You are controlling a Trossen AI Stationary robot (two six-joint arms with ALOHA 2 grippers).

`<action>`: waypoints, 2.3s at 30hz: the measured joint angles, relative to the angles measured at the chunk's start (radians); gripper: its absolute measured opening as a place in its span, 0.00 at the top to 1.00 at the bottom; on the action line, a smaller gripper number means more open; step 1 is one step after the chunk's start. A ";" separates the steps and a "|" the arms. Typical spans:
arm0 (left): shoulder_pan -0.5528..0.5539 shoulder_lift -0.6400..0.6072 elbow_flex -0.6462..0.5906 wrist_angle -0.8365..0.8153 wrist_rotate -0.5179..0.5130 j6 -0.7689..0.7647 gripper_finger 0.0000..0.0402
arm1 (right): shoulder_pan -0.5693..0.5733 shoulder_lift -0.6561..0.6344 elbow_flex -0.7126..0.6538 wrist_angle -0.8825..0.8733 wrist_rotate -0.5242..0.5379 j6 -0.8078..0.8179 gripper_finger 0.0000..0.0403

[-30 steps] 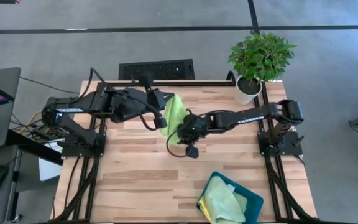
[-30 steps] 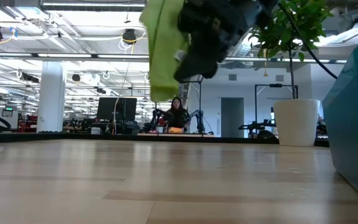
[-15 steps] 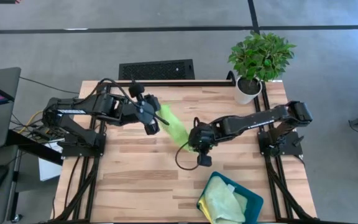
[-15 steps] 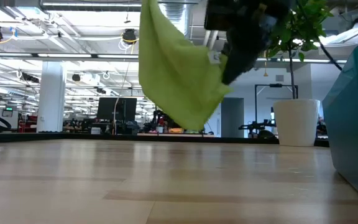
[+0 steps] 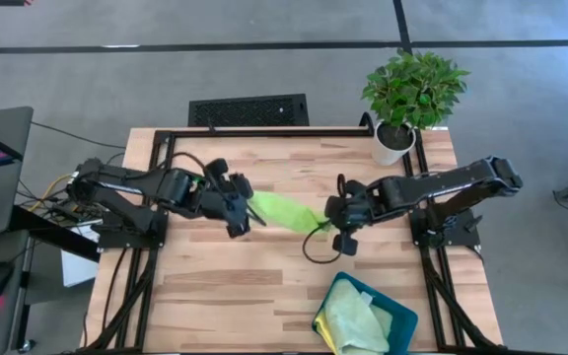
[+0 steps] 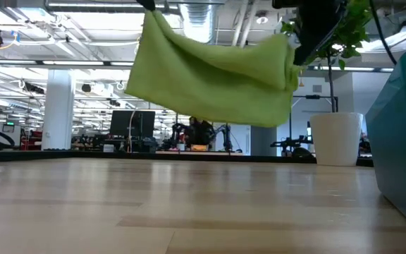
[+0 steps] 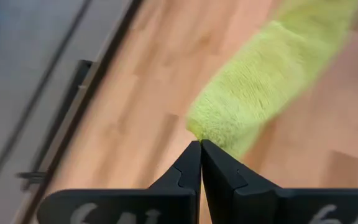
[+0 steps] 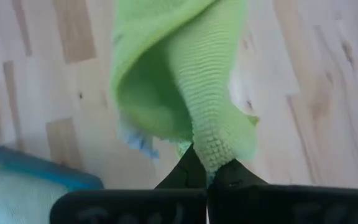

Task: Fold microfiber towels
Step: Fold the green towel

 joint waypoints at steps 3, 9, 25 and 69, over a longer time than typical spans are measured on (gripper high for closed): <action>-0.040 0.016 0.000 -0.003 0.031 -0.061 1.00 | -0.010 -0.008 0.000 -0.047 0.026 0.037 0.99; -0.081 0.111 0.000 -0.059 0.022 -0.151 1.00 | -0.033 0.020 -0.001 -0.124 0.175 0.101 0.99; 0.006 0.384 0.000 -0.118 -0.014 -0.236 1.00 | -0.091 0.154 -0.008 -0.093 0.420 0.081 0.98; 0.109 0.418 -0.003 -0.146 0.154 -0.080 0.81 | -0.098 0.207 -0.007 -0.114 0.111 -0.135 0.51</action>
